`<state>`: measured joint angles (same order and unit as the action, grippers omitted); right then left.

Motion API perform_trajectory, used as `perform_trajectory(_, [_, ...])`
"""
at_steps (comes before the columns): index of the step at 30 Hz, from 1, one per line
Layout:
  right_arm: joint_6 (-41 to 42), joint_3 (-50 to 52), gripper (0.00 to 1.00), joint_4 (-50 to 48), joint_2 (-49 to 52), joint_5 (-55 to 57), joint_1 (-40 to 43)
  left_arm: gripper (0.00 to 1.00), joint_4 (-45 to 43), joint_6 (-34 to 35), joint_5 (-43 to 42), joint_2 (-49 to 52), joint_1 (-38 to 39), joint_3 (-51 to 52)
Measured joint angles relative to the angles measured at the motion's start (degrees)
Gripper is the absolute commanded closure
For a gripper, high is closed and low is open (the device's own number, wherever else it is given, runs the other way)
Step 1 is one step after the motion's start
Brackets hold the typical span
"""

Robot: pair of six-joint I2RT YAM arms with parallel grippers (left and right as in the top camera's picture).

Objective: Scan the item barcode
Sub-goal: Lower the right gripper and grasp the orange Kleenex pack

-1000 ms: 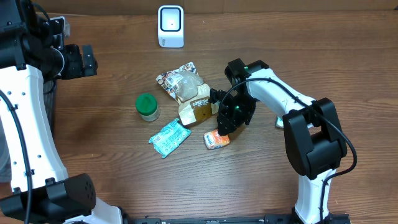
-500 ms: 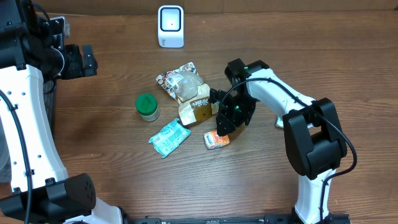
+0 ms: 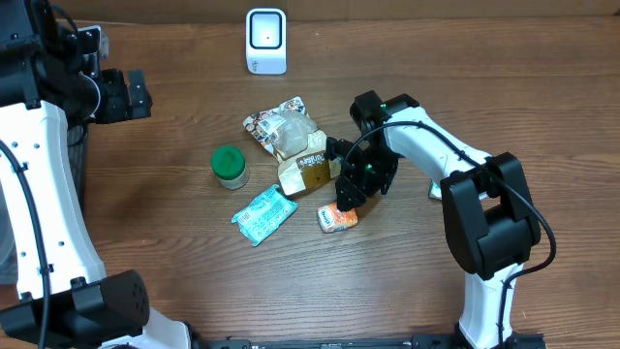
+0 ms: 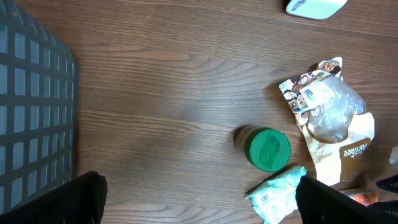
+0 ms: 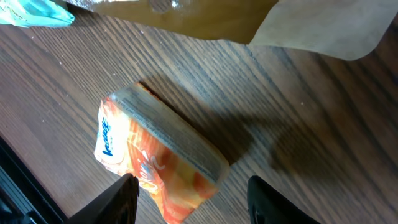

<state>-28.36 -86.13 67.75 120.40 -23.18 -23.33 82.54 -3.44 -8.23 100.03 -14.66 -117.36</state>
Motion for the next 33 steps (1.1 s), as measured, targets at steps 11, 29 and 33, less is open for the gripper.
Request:
perform_trajectory(11, [0.0,0.1,0.46,-2.7,0.0,-0.6,0.0,0.0,0.0,0.0,0.0,0.0,0.0,0.0])
perform_trajectory(29, [0.0,0.1,0.46,-3.3,0.0,-1.0,0.0,0.0,0.0,0.0,0.0,0.0,0.0,0.0])
perform_trajectory(33, [0.0,0.1,0.46,-3.3,0.0,-1.0,0.0,0.01,0.0,0.0,0.0,0.0,0.0,0.0])
